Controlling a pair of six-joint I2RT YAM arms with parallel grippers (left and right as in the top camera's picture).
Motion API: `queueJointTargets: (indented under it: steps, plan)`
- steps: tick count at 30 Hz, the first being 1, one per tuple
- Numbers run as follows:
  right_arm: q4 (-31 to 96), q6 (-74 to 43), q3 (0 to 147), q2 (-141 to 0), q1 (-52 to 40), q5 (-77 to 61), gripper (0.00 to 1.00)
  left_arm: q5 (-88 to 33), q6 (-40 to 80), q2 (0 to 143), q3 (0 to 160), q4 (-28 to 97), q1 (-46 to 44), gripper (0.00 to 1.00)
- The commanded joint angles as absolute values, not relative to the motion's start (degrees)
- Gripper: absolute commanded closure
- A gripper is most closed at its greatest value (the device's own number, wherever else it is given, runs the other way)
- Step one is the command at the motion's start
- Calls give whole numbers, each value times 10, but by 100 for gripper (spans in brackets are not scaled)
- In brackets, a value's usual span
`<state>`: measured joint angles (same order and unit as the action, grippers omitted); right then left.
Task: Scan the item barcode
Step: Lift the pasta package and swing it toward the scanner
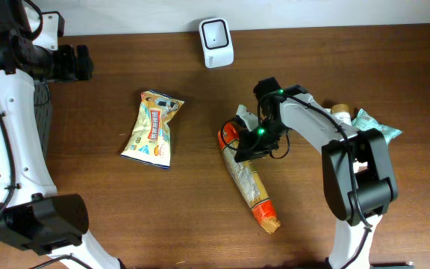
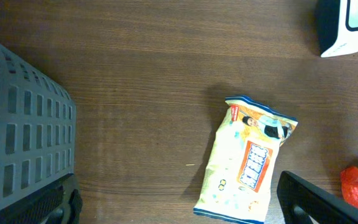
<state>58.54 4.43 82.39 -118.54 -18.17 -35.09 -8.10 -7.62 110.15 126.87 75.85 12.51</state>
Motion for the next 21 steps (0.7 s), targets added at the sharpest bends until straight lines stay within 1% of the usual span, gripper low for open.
queueJointTargets:
  steps: [1, 2, 3, 4, 5, 7, 9, 10, 11, 12, 14, 16, 18, 20, 21]
  plan:
    - [596, 45, 811, -1222, -203, -327, 57, -81, -71, 1099, 1273, 758, 125, 1]
    - [595, 45, 811, -1222, -218, -319, 48, -81, -71, 1099, 1273, 758, 125, 1]
    - [595, 27, 810, -1222, -238, -280, 44, -81, -71, 1099, 1273, 758, 125, 1]
    - [589, -2, 807, -1222, -255, -227, 40, -81, -71, 1099, 1273, 758, 125, 1]
    - [577, -24, 801, -1222, -272, -185, 41, -81, -71, 1099, 1273, 758, 125, 1]
    - [573, -25, 801, -1222, -282, -177, 49, -81, -71, 1099, 1273, 758, 125, 1]
    - [576, -37, 800, -1222, -271, -162, 67, -81, -71, 1099, 1273, 757, 125, 1]
    - [576, -55, 800, -1222, -269, -115, 82, -81, -71, 1099, 1273, 758, 125, 1]
    - [573, -54, 800, -1222, -269, -105, 91, -81, -71, 1099, 1273, 758, 125, 1]
    - [573, -54, 801, -1222, -269, -107, 96, -81, -71, 1099, 1273, 757, 125, 1]
    - [582, -43, 808, -1222, -269, -164, 96, -81, -71, 1099, 1273, 758, 125, 1]
    - [620, 9, 846, -1214, -255, -288, 96, -81, -71, 1099, 1273, 758, 125, 1]
    - [658, 59, 888, -1185, -220, -424, 96, -81, -71, 1099, 1273, 758, 125, 1]
    - [703, 122, 928, -1160, -169, -602, 96, -81, -71, 1099, 1273, 758, 125, 1]
    - [715, 133, 936, -1155, -147, -669, 96, -81, -71, 1099, 1273, 758, 125, 1]
